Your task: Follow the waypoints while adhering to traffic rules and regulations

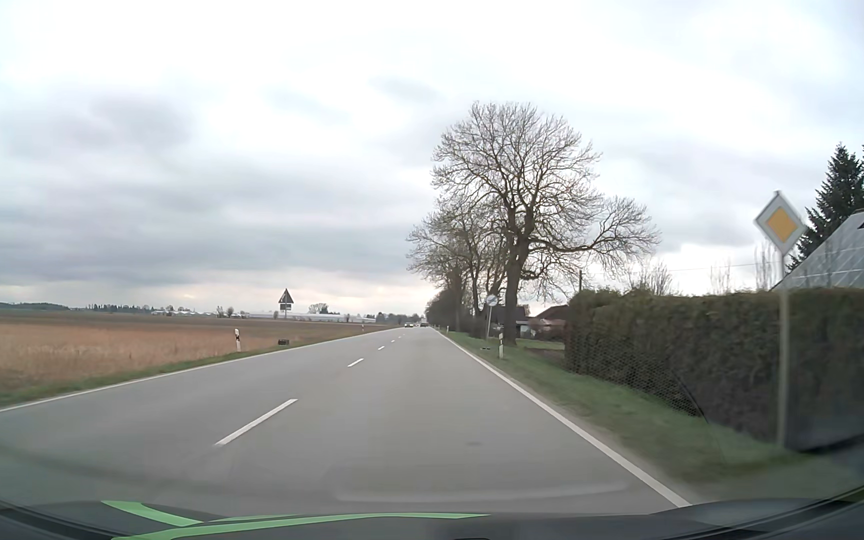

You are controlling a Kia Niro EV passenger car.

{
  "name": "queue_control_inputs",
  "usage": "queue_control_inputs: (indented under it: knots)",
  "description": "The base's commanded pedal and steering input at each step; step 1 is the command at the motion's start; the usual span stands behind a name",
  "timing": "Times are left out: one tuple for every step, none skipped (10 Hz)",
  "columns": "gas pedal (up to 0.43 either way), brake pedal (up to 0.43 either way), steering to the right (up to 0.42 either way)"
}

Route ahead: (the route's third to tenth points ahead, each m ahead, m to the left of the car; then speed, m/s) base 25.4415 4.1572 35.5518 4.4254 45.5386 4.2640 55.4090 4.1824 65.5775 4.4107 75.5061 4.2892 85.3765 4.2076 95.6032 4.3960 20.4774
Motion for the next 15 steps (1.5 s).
queue_control_inputs:
  knots:
    - [0.197,0.000,0.003]
    - [0.189,0.000,0.003]
    - [0.177,0.000,0.003]
    - [0.177,0.000,0.003]
    - [0.177,0.000,0.003]
    - [0.177,0.000,0.003]
    - [0.177,0.000,0.003]
    - [0.177,0.000,0.003]
    - [0.177,0.000,0.003]
    - [0.177,0.000,0.003]
    - [0.177,0.000,0.003]
    - [0.177,0.000,0.003]
    - [0.177,0.000,0.003]
    - [0.177,0.000,0.003]
    - [0.177,0.000,0.003]
